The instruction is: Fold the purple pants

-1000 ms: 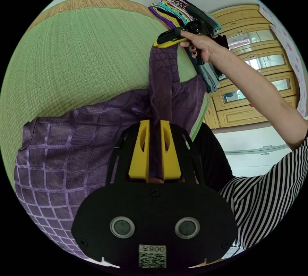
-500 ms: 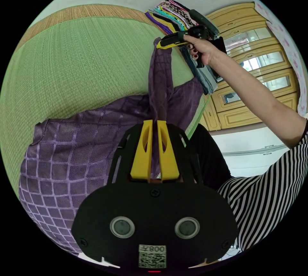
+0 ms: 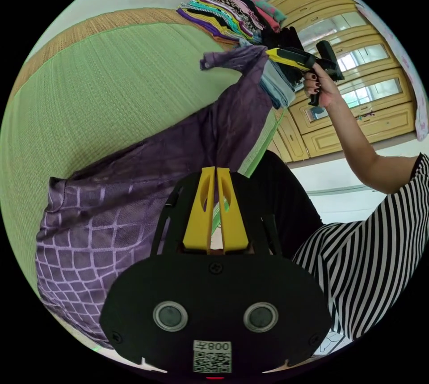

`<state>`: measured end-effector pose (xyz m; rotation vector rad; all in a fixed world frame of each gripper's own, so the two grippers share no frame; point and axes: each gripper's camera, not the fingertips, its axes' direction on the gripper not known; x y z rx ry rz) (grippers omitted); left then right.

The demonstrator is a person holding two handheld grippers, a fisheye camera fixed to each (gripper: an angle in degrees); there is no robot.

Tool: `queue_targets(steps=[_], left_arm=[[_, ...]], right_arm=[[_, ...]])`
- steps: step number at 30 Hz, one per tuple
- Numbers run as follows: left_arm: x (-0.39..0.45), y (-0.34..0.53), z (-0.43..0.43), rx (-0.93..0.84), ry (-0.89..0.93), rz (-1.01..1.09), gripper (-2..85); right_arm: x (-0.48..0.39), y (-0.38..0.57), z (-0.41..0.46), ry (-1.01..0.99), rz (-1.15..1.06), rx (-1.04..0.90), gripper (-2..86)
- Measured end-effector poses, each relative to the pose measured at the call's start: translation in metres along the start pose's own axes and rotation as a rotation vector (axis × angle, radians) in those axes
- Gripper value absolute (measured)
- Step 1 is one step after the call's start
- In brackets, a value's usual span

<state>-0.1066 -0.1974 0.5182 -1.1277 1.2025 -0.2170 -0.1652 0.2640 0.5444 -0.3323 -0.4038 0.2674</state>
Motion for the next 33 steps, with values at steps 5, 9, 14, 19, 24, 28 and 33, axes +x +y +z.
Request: queue_targets(steps=[5, 9, 14, 19, 24, 28, 33], left_arm=[[0.026, -0.028, 0.029, -0.122, -0.035, 0.002, 1.0], [0.04, -0.048, 0.04, -0.164, -0.044, -0.013, 1.9], [0.06, -0.078, 0.031, -0.102, 0.005, -0.033, 3.9], [0.086, -0.121, 0.027, -0.025, 0.069, -0.002, 5.4], [0.112, -0.185, 0.05, -0.029, 0.126, 0.051, 7.0], [0.114, -0.241, 0.083, -0.046, 0.231, -0.04, 7.9], [0.121, -0.275, 0.105, -0.038, 0.261, -0.125, 8.1]], right_arm=[[0.069, 0.093, 0.023, -0.015, 0.108, -0.029, 0.7], [0.126, 0.156, 0.057, -0.056, 0.201, -0.064, 0.8], [0.171, 0.217, 0.087, -0.149, 0.281, -0.053, 1.0], [0.198, 0.27, 0.107, -0.252, 0.324, 0.012, 1.2], [0.191, 0.312, 0.103, -0.137, 0.269, 0.12, 2.8], [0.133, 0.316, 0.111, 0.015, 0.009, 0.124, 5.2], [0.046, 0.326, 0.185, 0.31, -0.441, -0.014, 7.9]])
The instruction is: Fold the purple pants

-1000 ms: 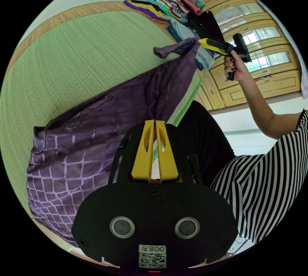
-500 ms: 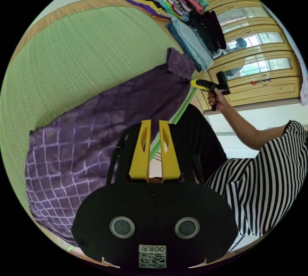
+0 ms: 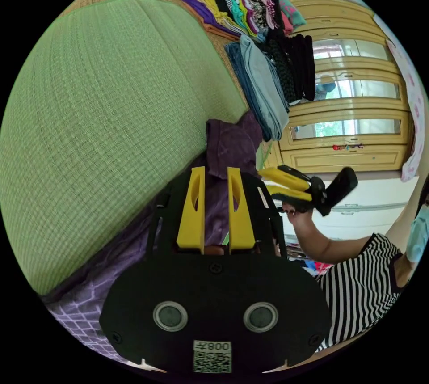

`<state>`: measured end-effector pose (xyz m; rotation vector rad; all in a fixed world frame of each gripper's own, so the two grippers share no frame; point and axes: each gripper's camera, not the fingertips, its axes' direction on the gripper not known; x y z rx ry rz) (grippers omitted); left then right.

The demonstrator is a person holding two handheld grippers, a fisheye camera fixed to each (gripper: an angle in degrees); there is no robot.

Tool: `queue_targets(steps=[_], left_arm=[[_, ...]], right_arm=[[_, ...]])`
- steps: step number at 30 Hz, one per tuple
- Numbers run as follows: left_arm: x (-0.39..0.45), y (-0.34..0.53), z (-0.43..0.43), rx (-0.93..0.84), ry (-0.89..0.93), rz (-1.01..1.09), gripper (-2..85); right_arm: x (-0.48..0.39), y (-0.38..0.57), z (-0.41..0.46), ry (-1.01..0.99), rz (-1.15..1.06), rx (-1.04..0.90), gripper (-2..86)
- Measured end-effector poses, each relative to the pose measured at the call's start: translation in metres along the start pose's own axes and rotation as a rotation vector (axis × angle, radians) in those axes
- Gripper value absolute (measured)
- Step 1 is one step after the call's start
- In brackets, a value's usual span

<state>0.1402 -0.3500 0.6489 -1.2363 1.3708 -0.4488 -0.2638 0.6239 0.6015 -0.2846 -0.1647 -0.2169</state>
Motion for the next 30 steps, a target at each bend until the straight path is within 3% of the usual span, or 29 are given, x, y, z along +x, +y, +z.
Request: queue_targets(steps=[3, 8, 21, 30], left_arm=[[0.007, -0.006, 0.004, 0.021, 0.003, -0.022, 7.9], [0.024, -0.014, 0.01, 0.02, -0.026, -0.022, 7.5], [0.113, -0.087, 0.067, -0.023, 0.016, 0.209, 8.4], [0.18, -0.142, 0.136, -0.197, -0.173, 0.342, 8.7]], right_arm=[[-0.032, 0.003, 0.041, 0.117, -0.128, -0.062, 8.0], [-0.048, 0.034, 0.079, 0.165, -0.131, -0.111, 5.1], [0.066, 0.226, 0.054, -0.361, 0.483, 0.316, 1.0], [0.11, 0.359, 0.11, -0.463, 0.791, 0.403, 1.0]])
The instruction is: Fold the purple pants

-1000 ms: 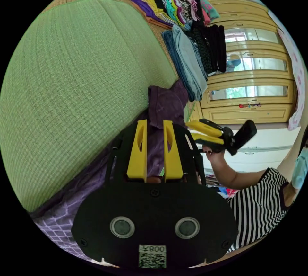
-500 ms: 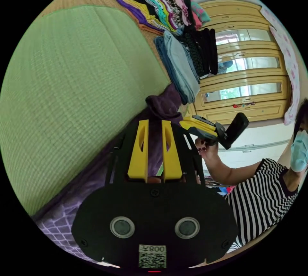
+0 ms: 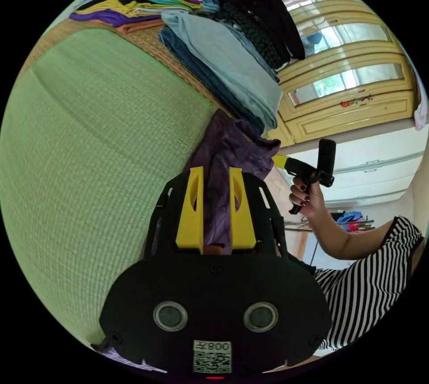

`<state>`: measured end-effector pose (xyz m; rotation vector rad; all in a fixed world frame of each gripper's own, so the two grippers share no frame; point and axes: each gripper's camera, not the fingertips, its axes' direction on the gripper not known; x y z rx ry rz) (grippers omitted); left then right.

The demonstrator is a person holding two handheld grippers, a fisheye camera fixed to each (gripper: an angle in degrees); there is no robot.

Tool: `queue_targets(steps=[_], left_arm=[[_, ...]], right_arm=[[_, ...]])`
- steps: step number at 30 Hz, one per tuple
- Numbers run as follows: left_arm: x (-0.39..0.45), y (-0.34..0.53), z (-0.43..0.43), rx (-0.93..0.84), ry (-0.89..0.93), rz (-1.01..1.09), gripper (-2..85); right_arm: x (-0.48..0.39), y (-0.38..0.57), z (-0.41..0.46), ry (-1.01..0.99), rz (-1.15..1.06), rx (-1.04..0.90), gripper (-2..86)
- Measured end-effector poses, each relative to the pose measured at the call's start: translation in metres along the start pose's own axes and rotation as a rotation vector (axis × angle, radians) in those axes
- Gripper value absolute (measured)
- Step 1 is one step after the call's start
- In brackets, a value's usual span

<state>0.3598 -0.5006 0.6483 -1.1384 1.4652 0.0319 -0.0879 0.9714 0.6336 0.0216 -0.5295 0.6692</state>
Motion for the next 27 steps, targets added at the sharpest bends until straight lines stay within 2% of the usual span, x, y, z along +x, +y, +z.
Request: queue_targets(steps=[2, 5, 14, 27], left_arm=[[0.014, -0.016, 0.017, -0.089, -0.087, 0.034, 8.1], [0.029, -0.027, 0.024, -0.117, -0.158, 0.055, 5.9], [0.06, -0.031, -0.011, 0.049, -0.154, 0.083, 3.1], [0.059, -0.036, 0.009, -0.019, -0.149, 0.021, 5.7]], right_arm=[[0.021, 0.012, -0.002, -0.012, 0.04, 0.013, 1.0], [0.05, 0.028, -0.004, -0.044, 0.084, 0.029, 0.9], [0.091, 0.055, -0.015, -0.199, 0.09, 0.086, 1.0], [0.122, 0.061, -0.01, -0.15, 0.129, 0.037, 0.9]])
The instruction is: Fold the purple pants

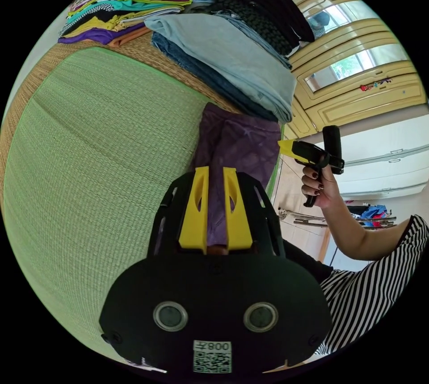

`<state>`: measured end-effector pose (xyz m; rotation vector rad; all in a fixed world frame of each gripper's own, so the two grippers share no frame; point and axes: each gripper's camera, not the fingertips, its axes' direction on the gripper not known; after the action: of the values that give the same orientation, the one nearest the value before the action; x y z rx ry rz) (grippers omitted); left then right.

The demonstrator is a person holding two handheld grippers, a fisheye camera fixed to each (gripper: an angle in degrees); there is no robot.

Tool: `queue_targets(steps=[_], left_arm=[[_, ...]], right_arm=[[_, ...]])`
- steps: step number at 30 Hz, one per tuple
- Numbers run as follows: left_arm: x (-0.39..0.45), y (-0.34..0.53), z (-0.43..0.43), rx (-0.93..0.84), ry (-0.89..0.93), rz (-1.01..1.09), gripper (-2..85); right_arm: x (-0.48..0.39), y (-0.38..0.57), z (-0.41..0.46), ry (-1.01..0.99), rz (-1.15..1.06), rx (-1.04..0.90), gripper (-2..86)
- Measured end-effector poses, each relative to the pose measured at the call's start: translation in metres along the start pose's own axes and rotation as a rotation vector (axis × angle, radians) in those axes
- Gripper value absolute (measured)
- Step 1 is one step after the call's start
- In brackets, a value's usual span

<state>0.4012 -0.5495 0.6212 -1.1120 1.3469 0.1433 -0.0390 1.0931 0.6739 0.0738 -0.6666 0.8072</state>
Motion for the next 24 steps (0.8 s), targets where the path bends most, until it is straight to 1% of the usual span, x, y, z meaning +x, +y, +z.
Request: queue_targets(steps=[2, 7, 12, 14, 17, 18, 22, 24], left_arm=[[0.001, 0.0, 0.004, -0.036, -0.016, 0.005, 4.9], [0.009, 0.012, -0.003, -0.006, -0.018, 0.036, 3.0], [0.009, 0.032, -0.024, 0.087, -0.019, 0.034, 2.3], [0.006, 0.043, -0.038, 0.159, -0.026, 0.025, 2.1], [-0.003, 0.05, -0.044, 0.179, -0.044, -0.006, 2.1], [-0.005, 0.051, -0.043, 0.171, -0.048, -0.011, 2.2], [-0.023, 0.058, -0.014, 0.012, -0.114, -0.052, 2.5], [-0.029, 0.066, -0.008, -0.011, -0.142, -0.073, 2.6]], right_arm=[[-0.001, 0.0, -0.002, 0.005, 0.005, -0.001, 0.9], [-0.015, -0.003, -0.006, -0.014, -0.014, -0.008, 0.9], [-0.05, -0.019, -0.012, -0.056, -0.068, 0.007, 0.9], [-0.065, -0.029, -0.014, -0.078, -0.095, 0.015, 0.8], [-0.09, -0.047, -0.012, -0.059, -0.134, 0.007, 0.8], [-0.095, -0.054, -0.009, -0.034, -0.124, 0.0, 0.8], [-0.092, -0.069, 0.002, 0.076, -0.01, -0.03, 0.6], [-0.103, -0.076, -0.002, 0.159, 0.049, -0.007, 0.3]])
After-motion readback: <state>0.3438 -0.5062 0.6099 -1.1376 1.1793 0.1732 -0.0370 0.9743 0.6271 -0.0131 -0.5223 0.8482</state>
